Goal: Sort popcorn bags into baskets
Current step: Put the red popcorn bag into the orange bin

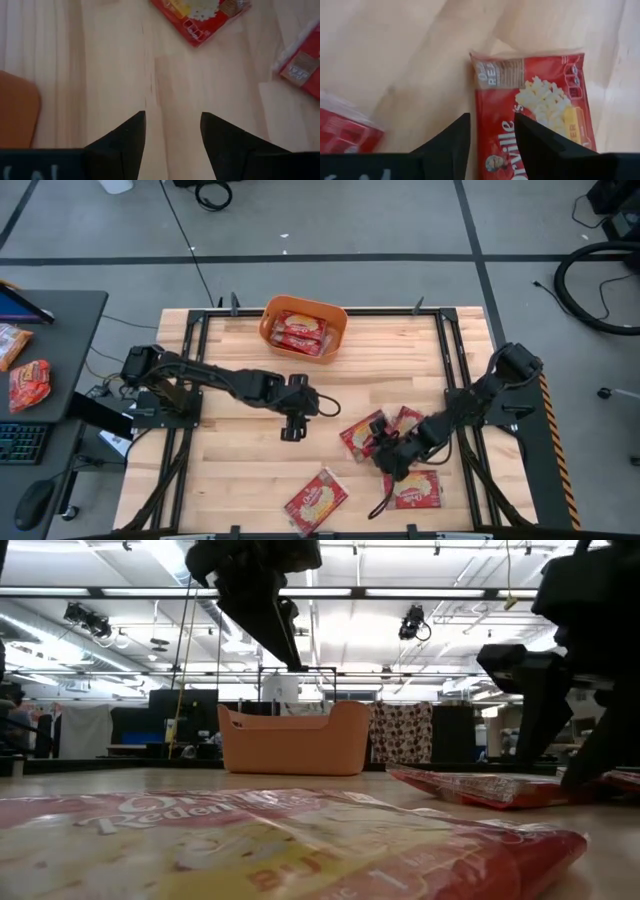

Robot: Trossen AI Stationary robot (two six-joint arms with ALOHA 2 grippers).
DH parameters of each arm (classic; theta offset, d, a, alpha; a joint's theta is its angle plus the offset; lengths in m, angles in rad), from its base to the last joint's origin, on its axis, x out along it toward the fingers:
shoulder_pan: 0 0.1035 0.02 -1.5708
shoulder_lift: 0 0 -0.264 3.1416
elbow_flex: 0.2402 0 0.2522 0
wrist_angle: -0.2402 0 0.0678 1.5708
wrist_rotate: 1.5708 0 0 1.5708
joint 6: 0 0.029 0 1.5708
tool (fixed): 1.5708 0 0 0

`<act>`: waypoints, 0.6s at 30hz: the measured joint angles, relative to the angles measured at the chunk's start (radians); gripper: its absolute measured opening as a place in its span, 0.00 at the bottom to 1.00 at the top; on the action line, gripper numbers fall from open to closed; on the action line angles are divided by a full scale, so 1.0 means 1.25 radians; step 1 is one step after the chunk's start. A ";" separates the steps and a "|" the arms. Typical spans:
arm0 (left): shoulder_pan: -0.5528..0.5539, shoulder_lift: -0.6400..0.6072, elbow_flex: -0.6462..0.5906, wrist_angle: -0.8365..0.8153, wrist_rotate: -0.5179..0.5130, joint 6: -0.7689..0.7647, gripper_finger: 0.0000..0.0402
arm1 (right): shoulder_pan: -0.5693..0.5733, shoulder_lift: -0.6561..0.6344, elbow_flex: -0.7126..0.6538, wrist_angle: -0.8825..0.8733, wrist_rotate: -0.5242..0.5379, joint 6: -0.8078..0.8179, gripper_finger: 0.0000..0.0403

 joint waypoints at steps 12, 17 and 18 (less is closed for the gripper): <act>-0.037 0.000 -0.002 0.077 -0.005 0.069 0.48 | 0.005 0.048 0.004 0.006 0.053 0.001 0.21; -0.070 0.005 -0.002 0.149 -0.006 0.149 0.48 | 0.006 0.023 0.002 0.008 0.047 0.029 0.06; -0.075 0.011 -0.002 0.168 -0.007 0.167 0.48 | 0.006 0.015 0.002 0.008 0.046 0.032 0.04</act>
